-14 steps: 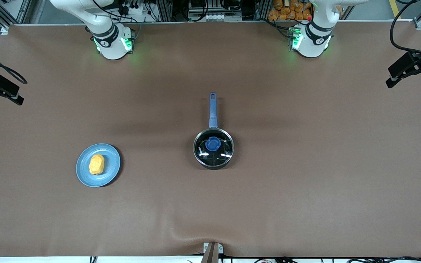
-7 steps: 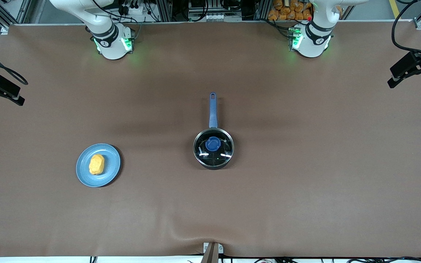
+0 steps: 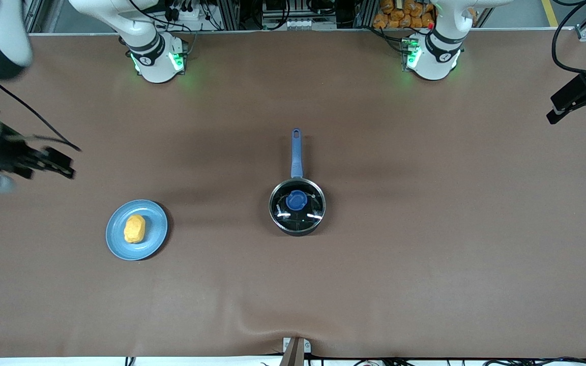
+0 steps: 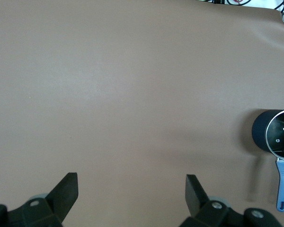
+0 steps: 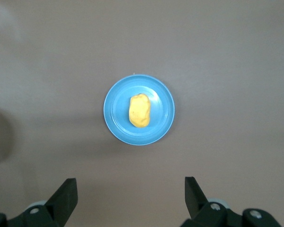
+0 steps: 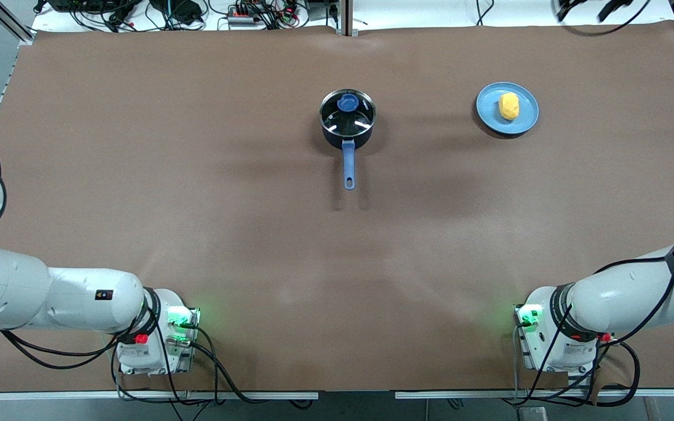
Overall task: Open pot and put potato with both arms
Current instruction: 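Reach the right gripper to the potato while the left gripper reaches the lid knob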
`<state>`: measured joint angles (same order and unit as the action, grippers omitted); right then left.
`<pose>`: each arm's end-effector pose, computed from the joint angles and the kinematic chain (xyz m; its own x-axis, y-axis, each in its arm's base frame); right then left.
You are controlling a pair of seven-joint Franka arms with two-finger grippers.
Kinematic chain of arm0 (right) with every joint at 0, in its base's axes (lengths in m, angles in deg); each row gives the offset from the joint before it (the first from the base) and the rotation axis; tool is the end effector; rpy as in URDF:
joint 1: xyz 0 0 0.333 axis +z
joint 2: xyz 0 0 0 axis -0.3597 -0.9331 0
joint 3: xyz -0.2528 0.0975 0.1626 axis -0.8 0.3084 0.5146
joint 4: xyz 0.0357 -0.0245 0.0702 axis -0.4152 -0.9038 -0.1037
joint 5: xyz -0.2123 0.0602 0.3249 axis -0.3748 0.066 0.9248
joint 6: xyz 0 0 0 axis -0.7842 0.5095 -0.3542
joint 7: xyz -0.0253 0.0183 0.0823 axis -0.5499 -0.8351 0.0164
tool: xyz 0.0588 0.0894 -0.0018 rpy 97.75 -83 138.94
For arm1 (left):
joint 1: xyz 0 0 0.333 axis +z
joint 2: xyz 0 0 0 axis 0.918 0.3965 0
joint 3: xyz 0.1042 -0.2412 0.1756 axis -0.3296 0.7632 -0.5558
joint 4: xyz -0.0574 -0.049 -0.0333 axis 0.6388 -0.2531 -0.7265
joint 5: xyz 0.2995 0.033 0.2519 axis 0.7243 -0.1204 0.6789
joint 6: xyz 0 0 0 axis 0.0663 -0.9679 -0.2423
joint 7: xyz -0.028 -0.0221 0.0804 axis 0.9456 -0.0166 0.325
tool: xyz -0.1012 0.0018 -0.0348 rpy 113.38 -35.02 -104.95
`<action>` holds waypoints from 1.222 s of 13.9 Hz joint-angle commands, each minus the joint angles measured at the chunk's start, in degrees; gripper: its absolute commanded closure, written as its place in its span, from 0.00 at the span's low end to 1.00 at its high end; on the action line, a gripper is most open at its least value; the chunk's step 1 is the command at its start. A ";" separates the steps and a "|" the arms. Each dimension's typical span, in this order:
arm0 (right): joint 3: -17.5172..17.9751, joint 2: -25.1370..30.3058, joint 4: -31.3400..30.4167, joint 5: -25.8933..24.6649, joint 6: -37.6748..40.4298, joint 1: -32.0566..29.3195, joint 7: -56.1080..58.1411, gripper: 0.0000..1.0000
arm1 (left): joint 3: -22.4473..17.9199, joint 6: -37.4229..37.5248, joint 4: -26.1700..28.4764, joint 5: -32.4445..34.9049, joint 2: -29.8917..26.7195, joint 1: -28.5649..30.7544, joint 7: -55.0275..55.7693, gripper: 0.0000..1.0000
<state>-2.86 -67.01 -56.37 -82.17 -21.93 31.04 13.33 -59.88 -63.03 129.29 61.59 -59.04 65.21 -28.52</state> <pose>0.6073 0.0106 0.5334 0.9998 -0.0120 0.0154 -0.0118 -0.9998 -0.0140 0.5332 -0.0249 0.6940 0.9873 0.1180 0.1063 0.1154 -0.9928 0.0307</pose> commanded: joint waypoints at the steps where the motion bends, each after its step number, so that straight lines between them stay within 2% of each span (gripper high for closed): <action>1: -0.30 -6.32 0.36 1.57 -3.52 0.33 0.04 0.00 | 0.02 0.32 -0.07 0.10 0.16 -0.41 0.13 0.00; 3: -0.30 -10.63 0.27 4.03 -6.60 0.06 0.31 0.00 | 1.76 0.32 -0.07 -0.34 2.17 -1.38 0.91 0.00; 6: -0.30 -16.17 0.18 4.21 -11.78 0.42 1.27 0.00 | 7.90 0.15 -0.06 -0.60 5.69 -2.26 6.69 0.00; 8: -0.30 -18.11 -1.30 4.21 -14.77 0.42 1.62 0.00 | 10.29 -0.38 -0.15 -1.47 7.27 -2.52 8.65 0.00; 10: -0.21 -19.61 -5.07 4.21 -21.26 0.42 1.63 0.00 | 10.83 -1.34 -0.24 -4.28 9.47 -4.10 12.84 0.00; 12: -0.21 -21.28 -7.46 4.30 -25.76 0.42 1.63 0.00 | 11.27 -5.02 -0.24 -4.99 11.58 -8.74 19.60 0.00; 17: -0.12 -25.23 -8.78 8.17 -30.25 0.77 1.63 0.00 | 11.18 -14.95 -0.59 -4.38 20.54 -20.97 33.60 0.00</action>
<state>-2.89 -91.40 -64.76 -75.62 -50.63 31.37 14.13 -48.36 -75.47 130.16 57.06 -41.82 47.07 1.95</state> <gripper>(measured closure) 0.000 0.000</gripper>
